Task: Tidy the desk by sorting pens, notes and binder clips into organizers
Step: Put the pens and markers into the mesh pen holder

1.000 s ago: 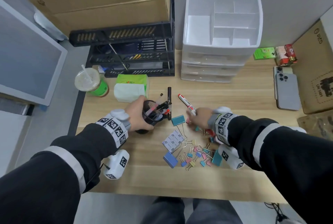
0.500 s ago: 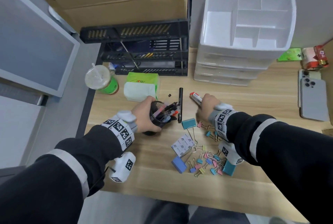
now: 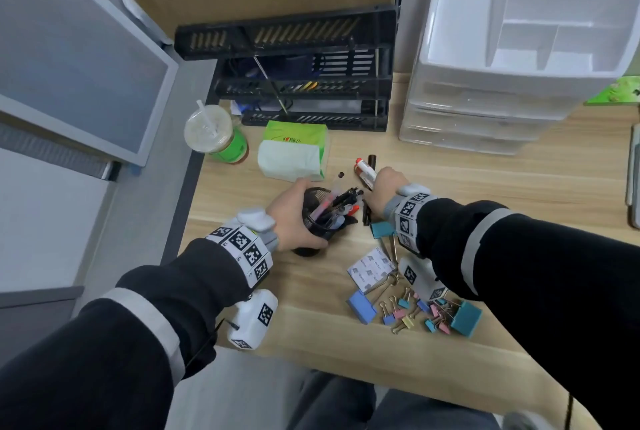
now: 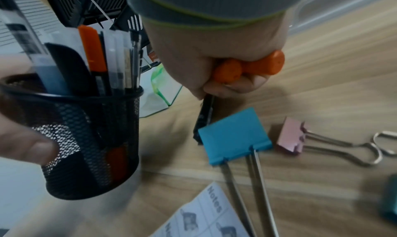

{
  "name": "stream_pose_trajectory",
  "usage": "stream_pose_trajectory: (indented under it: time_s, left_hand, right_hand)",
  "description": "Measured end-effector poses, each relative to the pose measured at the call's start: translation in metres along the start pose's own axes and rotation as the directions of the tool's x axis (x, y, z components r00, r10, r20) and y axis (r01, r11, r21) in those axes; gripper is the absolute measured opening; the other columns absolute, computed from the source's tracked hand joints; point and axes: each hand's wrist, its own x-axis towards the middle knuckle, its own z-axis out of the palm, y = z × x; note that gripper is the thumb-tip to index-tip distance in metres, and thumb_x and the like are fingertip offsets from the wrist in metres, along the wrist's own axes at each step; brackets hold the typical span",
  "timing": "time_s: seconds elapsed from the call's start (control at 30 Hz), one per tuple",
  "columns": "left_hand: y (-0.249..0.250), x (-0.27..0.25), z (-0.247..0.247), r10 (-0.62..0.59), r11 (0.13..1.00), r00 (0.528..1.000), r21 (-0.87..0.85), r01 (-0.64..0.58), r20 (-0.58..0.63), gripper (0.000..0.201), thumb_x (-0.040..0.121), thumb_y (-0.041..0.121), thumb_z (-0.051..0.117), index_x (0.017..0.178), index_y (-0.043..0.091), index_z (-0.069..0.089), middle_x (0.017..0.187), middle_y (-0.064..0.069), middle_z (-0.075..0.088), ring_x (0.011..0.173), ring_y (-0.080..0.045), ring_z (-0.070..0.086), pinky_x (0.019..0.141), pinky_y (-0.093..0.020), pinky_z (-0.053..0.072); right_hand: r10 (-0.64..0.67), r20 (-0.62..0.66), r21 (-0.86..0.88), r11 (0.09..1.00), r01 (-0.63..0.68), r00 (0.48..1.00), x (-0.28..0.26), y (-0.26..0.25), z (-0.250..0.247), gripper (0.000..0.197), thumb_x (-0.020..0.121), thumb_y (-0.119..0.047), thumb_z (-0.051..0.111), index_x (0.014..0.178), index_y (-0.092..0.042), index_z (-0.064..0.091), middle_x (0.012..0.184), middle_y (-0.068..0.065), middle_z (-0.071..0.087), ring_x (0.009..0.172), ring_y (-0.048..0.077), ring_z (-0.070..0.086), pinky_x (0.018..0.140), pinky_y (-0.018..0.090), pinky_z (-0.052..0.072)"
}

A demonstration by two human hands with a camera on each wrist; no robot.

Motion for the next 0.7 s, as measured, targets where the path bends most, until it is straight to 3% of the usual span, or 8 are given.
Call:
stream_pose_trajectory:
  time_s: [0.13, 0.23, 0.33, 0.43, 0.5, 0.57, 0.63, 0.7]
  left_hand:
    - [-0.005, -0.003, 0.005, -0.029, 0.999, 0.999, -0.039, 0.028, -0.026, 0.1, 0.048, 0.031, 0.097, 0.132, 0.017, 0.045, 0.116, 0.001, 0.065, 0.104, -0.019, 0.063, 0.091, -0.036, 0.053]
    - [-0.002, -0.004, 0.006, -0.051, 0.998, 0.998, -0.032, 0.049, -0.034, 0.099, 0.048, 0.032, 0.097, 0.13, 0.016, 0.044, 0.113, 0.001, 0.064, 0.101, -0.019, 0.063, 0.087, -0.034, 0.052]
    - [0.006, -0.005, 0.006, -0.054, 0.999, 0.998, 0.004, 0.054, -0.044, 0.099, 0.05, 0.031, 0.097, 0.131, 0.015, 0.043, 0.11, 0.002, 0.062, 0.098, -0.019, 0.061, 0.08, -0.028, 0.048]
    - [0.017, -0.004, 0.008, -0.071, 0.995, 0.997, 0.067, 0.072, -0.026, 0.104, 0.048, 0.033, 0.097, 0.133, 0.013, 0.042, 0.111, -0.001, 0.062, 0.099, -0.021, 0.061, 0.084, -0.033, 0.052]
    - [0.027, -0.003, 0.009, -0.078, 0.989, 0.997, 0.128, 0.077, 0.002, 0.106, 0.044, 0.037, 0.098, 0.131, 0.013, 0.042, 0.11, -0.001, 0.061, 0.097, -0.021, 0.06, 0.085, -0.037, 0.054]
    - [0.038, -0.002, 0.01, -0.068, 0.981, 0.997, 0.183, 0.062, 0.025, 0.104, 0.042, 0.042, 0.097, 0.126, 0.014, 0.043, 0.107, 0.0, 0.06, 0.095, -0.021, 0.06, 0.085, -0.04, 0.055]
    - [0.052, -0.002, 0.011, -0.041, 0.973, 0.998, 0.231, 0.027, 0.057, 0.101, 0.043, 0.045, 0.097, 0.122, 0.016, 0.041, 0.103, 0.001, 0.059, 0.092, -0.02, 0.061, 0.082, -0.041, 0.056]
    - [0.065, 0.002, 0.011, -0.014, 0.966, 0.997, 0.258, -0.007, 0.079, 0.1, 0.043, 0.046, 0.096, 0.121, 0.017, 0.04, 0.101, 0.001, 0.059, 0.088, -0.019, 0.061, 0.079, -0.041, 0.057]
  right_hand:
    - [-0.019, 0.022, 0.027, 0.999, 0.018, 1.0, -0.007, 0.006, -0.001, 0.025, 0.084, -0.041, 0.062, 0.085, -0.017, 0.056, 0.076, 0.001, 0.063, 0.067, 0.019, 0.063, 0.067, 0.033, 0.058]
    - [-0.013, -0.05, 0.308, 0.951, 0.028, 0.999, -0.016, 0.012, -0.01, 0.024, 0.081, -0.042, 0.057, 0.087, -0.019, 0.057, 0.079, 0.002, 0.064, 0.069, 0.022, 0.065, 0.067, 0.037, 0.059]
    - [-0.001, -0.123, 0.547, 0.834, 0.069, 0.992, -0.028, 0.015, -0.031, 0.016, 0.088, -0.032, 0.057, 0.087, -0.016, 0.055, 0.072, -0.001, 0.057, 0.062, 0.016, 0.054, 0.056, 0.028, 0.045]
    - [0.028, -0.094, 0.779, 0.624, 0.056, 0.995, -0.041, 0.014, -0.052, 0.011, 0.092, -0.021, 0.054, 0.084, -0.015, 0.052, 0.067, 0.0, 0.051, 0.056, 0.016, 0.047, 0.051, 0.026, 0.038]
    - [0.007, -0.04, 0.888, 0.459, 0.032, 0.999, -0.05, 0.013, -0.065, 0.015, 0.095, -0.024, 0.052, 0.083, -0.015, 0.052, 0.072, 0.004, 0.059, 0.056, 0.018, 0.05, 0.051, 0.028, 0.043]
    - [-0.024, -0.01, 0.931, 0.364, 0.019, 1.0, -0.057, 0.011, -0.078, 0.024, 0.098, -0.035, 0.052, 0.083, -0.017, 0.058, 0.081, 0.006, 0.07, 0.058, 0.017, 0.058, 0.056, 0.031, 0.051]
    - [-0.054, -0.041, 0.925, 0.376, 0.058, 0.998, -0.066, 0.009, -0.089, 0.032, 0.098, -0.046, 0.05, 0.088, -0.019, 0.064, 0.088, 0.004, 0.072, 0.072, 0.017, 0.063, 0.073, 0.035, 0.055]
    - [-0.094, -0.074, 0.896, 0.431, 0.107, 0.993, -0.074, 0.008, -0.097, 0.036, 0.098, -0.048, 0.05, 0.095, -0.016, 0.066, 0.085, 0.0, 0.065, 0.074, 0.017, 0.059, 0.073, 0.032, 0.05]
